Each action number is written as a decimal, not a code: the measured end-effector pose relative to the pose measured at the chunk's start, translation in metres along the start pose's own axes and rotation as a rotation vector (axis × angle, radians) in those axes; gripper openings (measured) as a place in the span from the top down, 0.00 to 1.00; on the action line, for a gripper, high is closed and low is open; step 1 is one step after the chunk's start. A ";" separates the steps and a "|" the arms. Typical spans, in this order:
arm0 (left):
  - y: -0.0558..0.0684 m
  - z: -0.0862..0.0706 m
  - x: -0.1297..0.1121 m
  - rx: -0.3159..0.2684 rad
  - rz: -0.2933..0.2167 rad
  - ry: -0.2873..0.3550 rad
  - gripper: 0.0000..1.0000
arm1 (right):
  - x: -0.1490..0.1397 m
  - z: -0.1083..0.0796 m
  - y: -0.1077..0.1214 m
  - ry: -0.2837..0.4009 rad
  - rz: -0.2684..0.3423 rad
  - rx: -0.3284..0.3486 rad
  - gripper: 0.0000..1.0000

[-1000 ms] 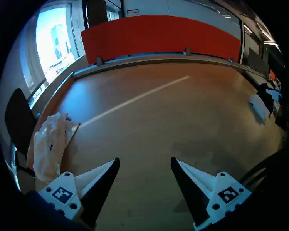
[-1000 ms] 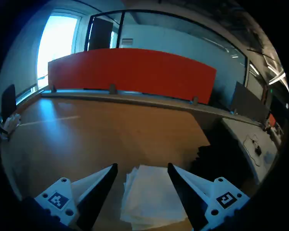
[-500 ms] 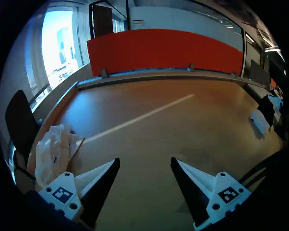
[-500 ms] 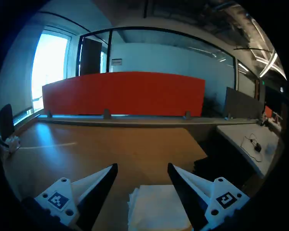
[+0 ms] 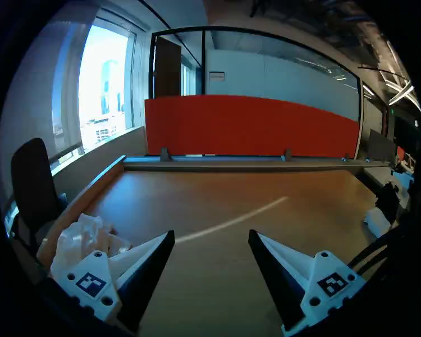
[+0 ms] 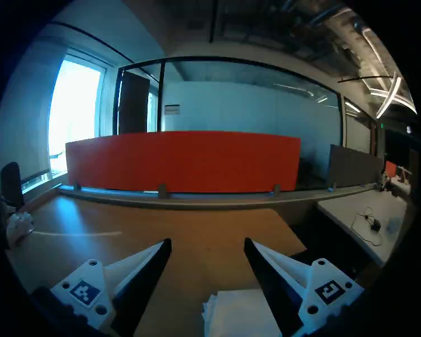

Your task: Fold towel

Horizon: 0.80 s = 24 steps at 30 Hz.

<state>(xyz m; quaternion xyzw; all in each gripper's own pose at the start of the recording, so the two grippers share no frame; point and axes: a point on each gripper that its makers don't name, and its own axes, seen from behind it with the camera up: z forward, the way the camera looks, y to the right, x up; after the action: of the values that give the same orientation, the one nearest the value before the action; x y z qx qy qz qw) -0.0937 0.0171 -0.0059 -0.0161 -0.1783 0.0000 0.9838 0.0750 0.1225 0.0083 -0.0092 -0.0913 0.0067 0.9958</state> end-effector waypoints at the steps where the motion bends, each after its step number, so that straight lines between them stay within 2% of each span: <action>1: 0.000 0.000 0.004 0.000 0.002 0.013 0.02 | 0.004 -0.001 -0.003 0.008 0.000 -0.001 0.00; 6: 0.002 0.001 0.023 -0.002 0.004 0.070 0.02 | 0.026 -0.006 -0.026 0.050 -0.008 0.005 0.00; 12: 0.003 0.003 0.044 -0.010 -0.014 0.128 0.02 | 0.052 -0.013 -0.065 0.096 -0.011 0.028 0.00; 18: 0.004 0.003 0.060 -0.019 -0.015 0.169 0.02 | 0.060 -0.015 -0.099 0.113 -0.023 0.060 0.00; 24: 0.001 0.000 0.071 -0.021 -0.017 0.202 0.02 | 0.064 -0.015 -0.116 0.124 0.003 0.061 0.00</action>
<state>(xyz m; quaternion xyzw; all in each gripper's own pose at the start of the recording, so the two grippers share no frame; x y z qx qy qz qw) -0.0272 0.0187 0.0194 -0.0247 -0.0785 -0.0118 0.9965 0.1424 0.0071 0.0077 0.0208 -0.0290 0.0107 0.9993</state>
